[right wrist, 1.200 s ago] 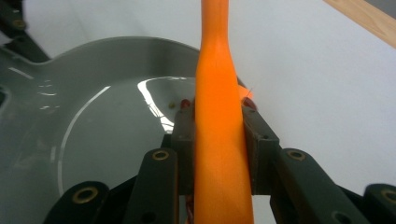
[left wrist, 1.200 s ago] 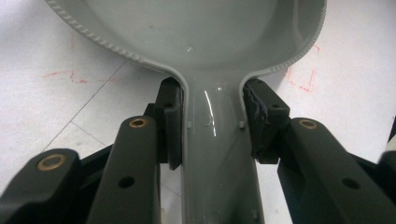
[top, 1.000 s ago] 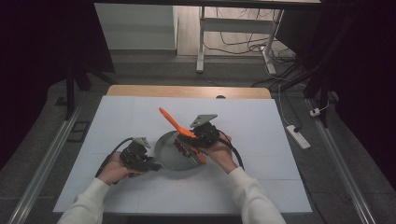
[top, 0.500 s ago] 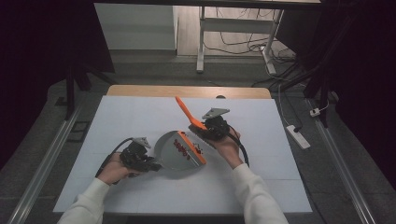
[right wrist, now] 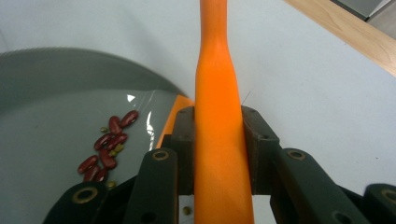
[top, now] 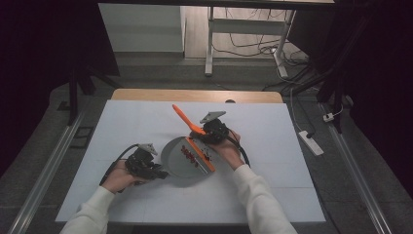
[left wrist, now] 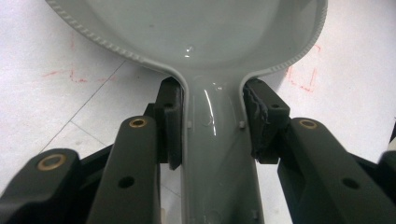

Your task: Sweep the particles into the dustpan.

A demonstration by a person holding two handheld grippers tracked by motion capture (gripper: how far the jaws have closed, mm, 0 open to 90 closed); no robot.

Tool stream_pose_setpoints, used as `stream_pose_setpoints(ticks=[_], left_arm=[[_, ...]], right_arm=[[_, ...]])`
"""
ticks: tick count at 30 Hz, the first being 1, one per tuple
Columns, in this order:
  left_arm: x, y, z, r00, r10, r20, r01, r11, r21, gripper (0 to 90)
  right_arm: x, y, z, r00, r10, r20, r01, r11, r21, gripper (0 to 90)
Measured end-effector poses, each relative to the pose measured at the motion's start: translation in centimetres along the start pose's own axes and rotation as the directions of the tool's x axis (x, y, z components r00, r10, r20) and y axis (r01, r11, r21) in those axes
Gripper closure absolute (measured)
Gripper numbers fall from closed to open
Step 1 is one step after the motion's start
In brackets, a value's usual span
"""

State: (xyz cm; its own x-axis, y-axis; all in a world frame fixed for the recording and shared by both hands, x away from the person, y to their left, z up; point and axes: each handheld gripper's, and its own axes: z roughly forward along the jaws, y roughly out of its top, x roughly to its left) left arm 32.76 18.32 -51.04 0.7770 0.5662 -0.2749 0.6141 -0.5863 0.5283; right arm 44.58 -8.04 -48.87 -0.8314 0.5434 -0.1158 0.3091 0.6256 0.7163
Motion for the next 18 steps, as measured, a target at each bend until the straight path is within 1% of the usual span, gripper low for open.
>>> stream_pose_setpoints(ticks=[2, 5, 8, 11, 13, 14, 16, 17, 18], left_arm=[[0.0, 0.0, 0.0, 1.0000, 0.001, 0.000, -0.001, 1.0000, 0.001, 61.6], [0.0, 0.0, 0.0, 1.0000, 0.001, 0.002, -0.001, 1.0000, 0.002, 61.6], [0.0, 0.0, 0.0, 1.0000, 0.001, 0.001, -0.001, 1.0000, 0.003, 61.6], [0.0, 0.0, 0.0, 1.0000, 0.002, -0.001, -0.002, 1.0000, 0.005, 61.6], [0.0, 0.0, 0.0, 1.0000, 0.003, -0.002, -0.003, 1.0000, 0.005, 61.5], [0.0, 0.0, 0.0, 1.0000, 0.004, -0.002, -0.004, 1.0000, 0.005, 61.6], [0.0, 0.0, 0.0, 1.0000, 0.004, -0.003, -0.004, 1.0000, 0.004, 61.6], [-0.1, 0.0, 0.0, 1.0000, 0.001, -0.003, -0.001, 1.0000, 0.001, 61.6], [-0.1, 0.0, 0.0, 1.0000, 0.001, -0.004, -0.001, 1.0000, 0.001, 61.6]], right_arm=[[0.3, -0.1, -0.1, 0.9997, -0.022, -0.007, 0.022, 1.000, 0.003, 69.8], [0.7, -0.3, -0.4, 0.9986, -0.024, -0.048, 0.024, 1.000, 0.002, 69.9], [1.1, -0.4, -0.8, 0.9970, -0.036, -0.068, 0.036, 0.999, -0.004, 69.9], [1.5, -0.5, -1.2, 0.9950, -0.020, -0.098, 0.017, 1.000, -0.026, 69.9], [2.0, -0.4, -1.6, 0.9900, -0.014, -0.140, 0.009, 0.999, -0.040, 70.0], [2.3, -0.4, -1.7, 0.9878, -0.024, -0.154, 0.018, 0.999, -0.040, 70.0], [2.9, -0.1, -2.1, 0.9854, -0.056, -0.161, 0.051, 0.998, -0.031, 70.0], [3.1, 0.0, -2.3, 0.9842, -0.067, -0.164, 0.062, 0.997, -0.037, 69.9], [3.1, 0.1, -2.6, 0.9846, -0.066, -0.162, 0.059, 0.997, -0.048, 70.0]])
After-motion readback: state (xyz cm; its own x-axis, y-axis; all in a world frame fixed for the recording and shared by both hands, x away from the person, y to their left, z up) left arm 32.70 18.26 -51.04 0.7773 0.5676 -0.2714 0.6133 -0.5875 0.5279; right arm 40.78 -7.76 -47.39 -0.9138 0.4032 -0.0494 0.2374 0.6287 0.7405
